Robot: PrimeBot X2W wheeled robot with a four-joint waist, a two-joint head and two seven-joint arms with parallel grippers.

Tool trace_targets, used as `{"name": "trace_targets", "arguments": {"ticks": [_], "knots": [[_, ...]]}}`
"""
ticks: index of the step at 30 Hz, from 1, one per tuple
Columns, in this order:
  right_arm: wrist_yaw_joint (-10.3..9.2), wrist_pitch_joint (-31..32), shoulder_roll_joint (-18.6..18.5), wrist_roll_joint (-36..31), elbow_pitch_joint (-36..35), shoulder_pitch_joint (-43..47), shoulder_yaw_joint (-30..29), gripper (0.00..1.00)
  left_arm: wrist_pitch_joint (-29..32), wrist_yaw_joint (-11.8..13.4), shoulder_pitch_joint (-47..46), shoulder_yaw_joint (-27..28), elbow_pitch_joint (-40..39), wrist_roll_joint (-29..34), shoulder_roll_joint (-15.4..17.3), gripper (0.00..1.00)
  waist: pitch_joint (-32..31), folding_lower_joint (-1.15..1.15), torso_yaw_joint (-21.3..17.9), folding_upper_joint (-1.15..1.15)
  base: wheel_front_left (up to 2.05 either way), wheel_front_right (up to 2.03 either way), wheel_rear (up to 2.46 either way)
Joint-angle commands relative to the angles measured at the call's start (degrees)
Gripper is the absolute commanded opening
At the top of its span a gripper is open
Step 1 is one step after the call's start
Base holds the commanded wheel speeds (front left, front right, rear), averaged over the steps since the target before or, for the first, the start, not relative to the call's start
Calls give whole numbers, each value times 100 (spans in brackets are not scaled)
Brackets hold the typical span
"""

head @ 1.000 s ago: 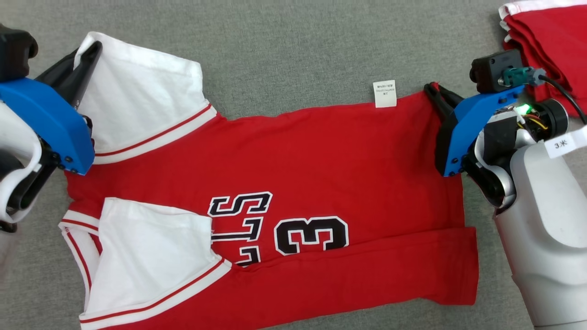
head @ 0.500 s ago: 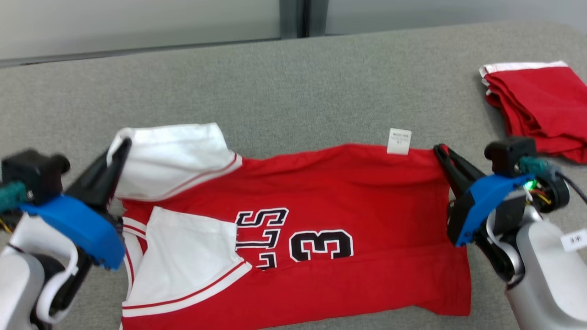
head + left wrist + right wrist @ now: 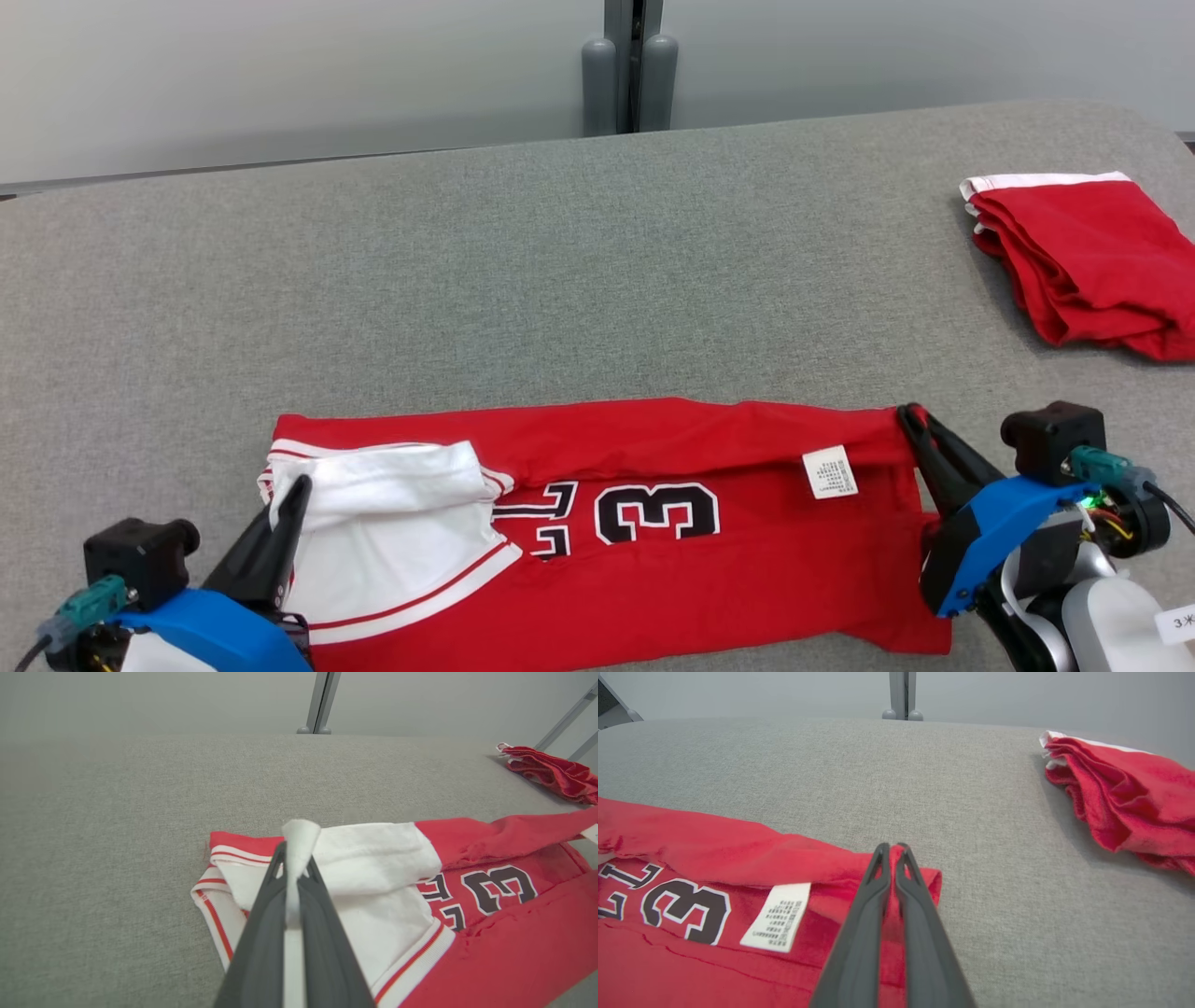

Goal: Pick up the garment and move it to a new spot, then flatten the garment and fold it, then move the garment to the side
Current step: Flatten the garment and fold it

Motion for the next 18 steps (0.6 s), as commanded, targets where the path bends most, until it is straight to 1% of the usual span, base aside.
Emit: {"name": "trace_targets", "arguments": {"ticks": [1,3,4,5,6,7,8,9,10,11,12,15,18], "knots": [[1,38,22,-35,-29,108,-16,0,-43,-14,28,-4,35,-42,-47,0,-7,1,-1,0,0,0,0],[1,25,43,-57,-45,189,11,0,-117,-21,77,-15,175,-84,-119,0,-24,1,4,0,0,0,0],[1,17,43,-56,-51,226,31,9,-155,-27,94,-19,243,-91,-144,0,-34,1,3,0,0,0,0],[1,-9,44,-65,-52,274,46,14,-203,-21,105,-6,324,-115,-191,0,-44,1,0,0,0,0,0],[1,-29,46,-80,-45,320,63,19,-246,-13,123,10,397,-147,-232,10,-51,1,-7,0,0,0,0],[1,-44,35,-102,-30,364,76,27,-285,-14,141,20,464,-168,-263,20,-55,1,-14,0,0,0,0],[1,-85,30,-108,-15,399,92,34,-325,-10,163,36,527,-189,-282,25,-58,1,-23,0,0,0,0],[1,-120,41,-126,4,437,91,44,-358,-6,195,48,571,-214,-301,30,-61,1,-32,0,0,0,0],[1,-153,62,-137,16,482,105,66,-400,-6,236,60,613,-244,-326,49,-65,1,-41,0,0,0,0],[1,-184,94,-145,39,530,109,100,-448,3,268,84,643,-276,-360,95,-67,1,-51,0,0,0,0],[1,-230,118,-139,54,569,118,100,-482,20,296,100,657,-298,-384,100,-69,1,-60,0,0,0,0],[1,-282,166,-109,110,704,157,100,-591,84,403,133,641,-311,-407,100,-85,1,-82,0,0,0,0],[1,-299,179,-102,164,836,190,100,-764,214,486,214,557,-261,-428,100,-111,1,-92,0,0,0,0]]}}
